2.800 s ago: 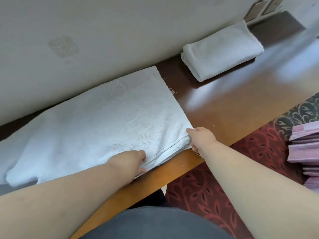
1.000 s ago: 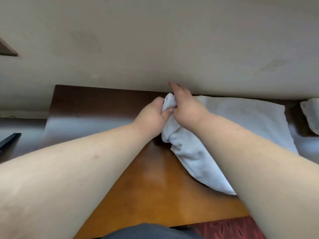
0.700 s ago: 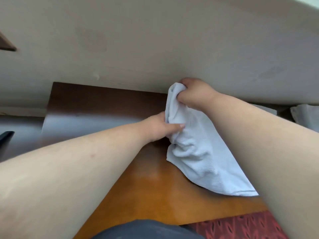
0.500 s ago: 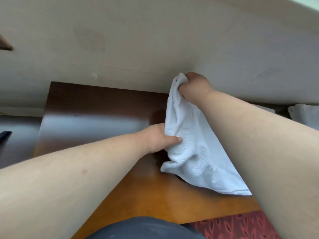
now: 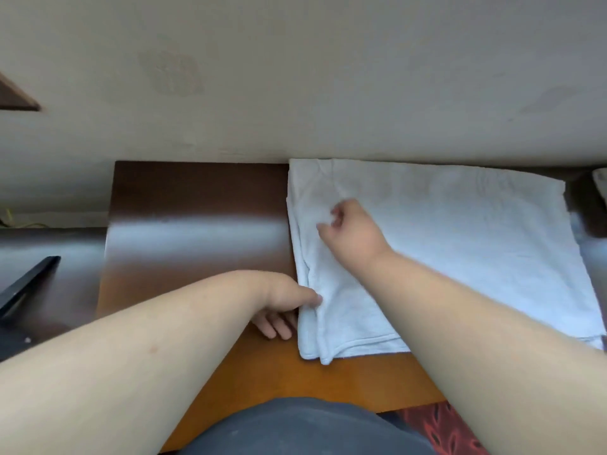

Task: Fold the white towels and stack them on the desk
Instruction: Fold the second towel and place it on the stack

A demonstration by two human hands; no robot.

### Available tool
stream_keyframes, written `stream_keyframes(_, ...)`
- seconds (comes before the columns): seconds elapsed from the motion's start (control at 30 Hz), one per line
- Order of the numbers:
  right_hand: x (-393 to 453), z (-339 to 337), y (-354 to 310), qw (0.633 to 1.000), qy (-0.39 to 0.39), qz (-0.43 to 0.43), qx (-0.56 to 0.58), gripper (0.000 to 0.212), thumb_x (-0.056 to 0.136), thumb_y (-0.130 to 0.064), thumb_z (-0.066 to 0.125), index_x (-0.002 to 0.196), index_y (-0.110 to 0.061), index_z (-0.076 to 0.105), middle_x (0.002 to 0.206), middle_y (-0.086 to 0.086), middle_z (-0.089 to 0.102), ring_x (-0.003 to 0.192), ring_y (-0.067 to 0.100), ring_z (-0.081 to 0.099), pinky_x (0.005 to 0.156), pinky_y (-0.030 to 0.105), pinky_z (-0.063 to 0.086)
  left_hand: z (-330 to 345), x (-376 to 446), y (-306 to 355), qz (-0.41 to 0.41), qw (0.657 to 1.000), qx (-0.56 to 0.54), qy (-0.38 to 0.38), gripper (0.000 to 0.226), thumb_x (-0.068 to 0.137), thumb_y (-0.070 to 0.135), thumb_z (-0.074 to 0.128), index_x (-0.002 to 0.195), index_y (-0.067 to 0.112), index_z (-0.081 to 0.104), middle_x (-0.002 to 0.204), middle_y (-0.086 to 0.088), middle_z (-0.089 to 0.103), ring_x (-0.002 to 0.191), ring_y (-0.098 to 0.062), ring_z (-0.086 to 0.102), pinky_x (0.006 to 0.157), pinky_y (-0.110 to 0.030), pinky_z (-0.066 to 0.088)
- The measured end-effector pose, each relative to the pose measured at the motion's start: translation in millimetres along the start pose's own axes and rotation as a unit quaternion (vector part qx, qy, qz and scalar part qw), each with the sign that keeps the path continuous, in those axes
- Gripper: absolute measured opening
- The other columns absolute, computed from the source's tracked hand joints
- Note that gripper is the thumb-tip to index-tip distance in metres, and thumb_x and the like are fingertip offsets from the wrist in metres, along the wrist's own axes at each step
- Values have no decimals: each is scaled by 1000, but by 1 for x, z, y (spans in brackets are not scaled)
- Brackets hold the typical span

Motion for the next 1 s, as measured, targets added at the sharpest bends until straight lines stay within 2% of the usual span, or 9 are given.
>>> stream_keyframes(0.07,-48,10,24,997,-50,34,-48,34,85,-56,63,92,-27,47,79,-9,59,76,16,60,62,30,38,-24,-4,8,-17,999,32,32,44,89,61,46,101,23,62,79,4,77,62,-15,72,63,-28,58)
stream_keyframes(0.13,-89,23,40,976,-151,70,-138,47,77,-73,56,86,-28,46,80,-9,59,73,12,57,60,32,40,-56,-5,22,38,981,-1,190,39,89,49,45,94,18,68,74,1,76,68,-21,73,63,-30,59)
stream_keyframes(0.23,-108,38,49,932,-245,50,-262,36,88,-56,55,90,-21,47,86,-6,55,83,18,56,68,31,44,-84,-5,49,153,907,40,390,34,91,44,50,91,13,65,82,-2,70,85,-27,68,73,-33,55)
stream_keyframes(0.33,-107,38,43,917,-266,-3,-297,33,99,-26,46,72,-21,29,74,-3,36,77,19,45,56,27,31,-80,4,66,161,908,50,384,38,90,54,59,105,19,56,96,5,58,91,-19,56,77,-28,42)
stream_keyframes(0.5,-123,52,27,930,-290,-111,-199,27,89,-36,48,69,-25,34,70,-7,43,71,22,45,51,27,22,-76,11,63,168,879,29,444,18,96,34,56,102,17,58,96,-1,63,80,-19,57,67,-27,42)
stream_keyframes(0.6,-124,59,34,932,-313,-88,-162,7,91,-30,49,90,-25,53,91,-3,62,88,24,56,66,29,42,-70,16,54,183,853,-50,486,15,95,26,51,103,13,52,89,0,57,68,-13,52,54,-25,36)
stream_keyframes(0.67,-126,60,40,928,-329,-81,-155,20,93,-27,49,110,-25,60,109,-1,65,100,25,60,84,34,50,-69,19,55,184,846,-115,487,21,93,28,56,106,14,45,95,-1,56,71,-14,53,58,-26,39)
stream_keyframes(0.83,-140,58,47,920,-342,-107,-155,44,94,-37,57,136,-23,51,131,3,57,118,29,56,98,41,48,-91,25,77,178,858,-140,461,59,83,48,72,125,11,50,107,1,61,90,-20,59,74,-29,46)
stream_keyframes(1.0,-141,50,51,898,-380,-140,-175,53,95,-32,62,143,-18,46,140,8,52,125,32,52,104,45,44,-113,29,75,213,847,-152,462,41,85,40,73,117,17,63,115,-7,69,96,-23,65,90,-37,54)
Point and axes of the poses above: each hand's wrist, its own x-axis towards the middle knuckle, its own z-axis out of the palm, y = z × x, the point moved 2 cm from there along x, towards the middle knuckle
